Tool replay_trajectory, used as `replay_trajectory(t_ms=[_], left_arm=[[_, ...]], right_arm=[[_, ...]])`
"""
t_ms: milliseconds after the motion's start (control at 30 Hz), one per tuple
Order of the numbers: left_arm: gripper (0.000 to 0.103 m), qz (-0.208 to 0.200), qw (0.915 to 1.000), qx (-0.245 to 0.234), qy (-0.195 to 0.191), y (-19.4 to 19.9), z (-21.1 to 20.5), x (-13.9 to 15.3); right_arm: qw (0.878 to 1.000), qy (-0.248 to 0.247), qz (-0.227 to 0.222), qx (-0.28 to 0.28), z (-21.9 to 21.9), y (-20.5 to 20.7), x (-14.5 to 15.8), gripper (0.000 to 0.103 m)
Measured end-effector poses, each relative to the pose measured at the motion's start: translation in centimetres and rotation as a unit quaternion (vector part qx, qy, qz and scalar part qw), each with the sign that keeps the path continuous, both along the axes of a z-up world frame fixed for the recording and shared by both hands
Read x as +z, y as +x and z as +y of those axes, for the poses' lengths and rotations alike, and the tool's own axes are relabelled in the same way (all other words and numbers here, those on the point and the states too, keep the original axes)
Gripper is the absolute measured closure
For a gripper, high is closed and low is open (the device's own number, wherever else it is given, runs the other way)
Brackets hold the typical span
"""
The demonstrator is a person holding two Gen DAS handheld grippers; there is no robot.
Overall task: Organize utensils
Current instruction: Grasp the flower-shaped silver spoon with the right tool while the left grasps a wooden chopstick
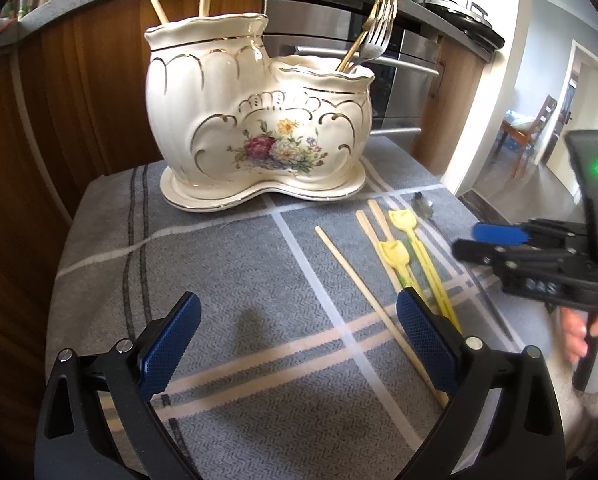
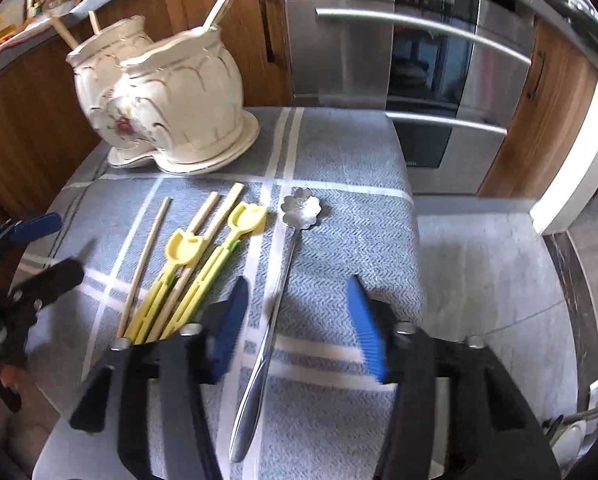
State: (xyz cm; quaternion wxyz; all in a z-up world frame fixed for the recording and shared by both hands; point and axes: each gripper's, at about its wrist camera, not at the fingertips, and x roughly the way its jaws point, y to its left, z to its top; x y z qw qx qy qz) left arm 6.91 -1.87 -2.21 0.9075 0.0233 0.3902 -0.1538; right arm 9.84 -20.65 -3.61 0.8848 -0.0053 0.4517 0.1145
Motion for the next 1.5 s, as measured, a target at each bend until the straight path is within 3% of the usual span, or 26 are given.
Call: replay_trajectory(t_ms=[233,333,467,533,833,967,1100,1167,1500], left_arm=[[0.01,0.018,0.9998,-0.004,0.007,0.8,-1.3,-0.2],[0.029,0.034,0.9993,-0.008,0.017,1.4,-2.4,-0.6],[0.047,0.067,0.9974,-0.018,0.021,2.1,-3.7,-1.7],[0.048,0.063,0.9973,-0.015,0.033,2.2,-4.2,-1.8],[0.09,0.055,0.9948,-0.035,0.079,2.6,-5.8,-1.6],[0.091,0.052,0.9925,-0.054,0.097,2.9,-5.9,-1.6],[0.093,0.051,0.9904,-0.064,0.112,3.5,-6.1,-1.5],[0.099,0.05,0.9909,-0.06,0.11,3.7,-5.7,-1.4],[0.099,0.03,0.9953,-0.045,0.08,3.3,-3.2,0.4]], right_arm=[[1.0,-0.013,0.009,0.021,1.2,0.7,-0.3,0.078],[1.0,-0.014,0.008,0.019,1.2,0.8,-0.5,0.083],[1.0,-0.006,0.012,0.019,0.8,1.0,-0.4,0.085],[1.0,-0.007,0.012,0.021,0.8,1.2,-0.5,0.085],[0.999,-0.025,0.005,0.025,1.6,1.4,-0.5,0.088],[0.999,-0.022,0.004,0.026,1.7,1.5,-0.5,0.097],[1.0,-0.011,0.0,0.023,1.6,1.4,-0.6,0.098],[1.0,-0.005,0.001,0.021,1.4,1.4,-0.6,0.1],[1.0,0.018,-0.022,0.01,0.5,0.6,0.5,0.1]])
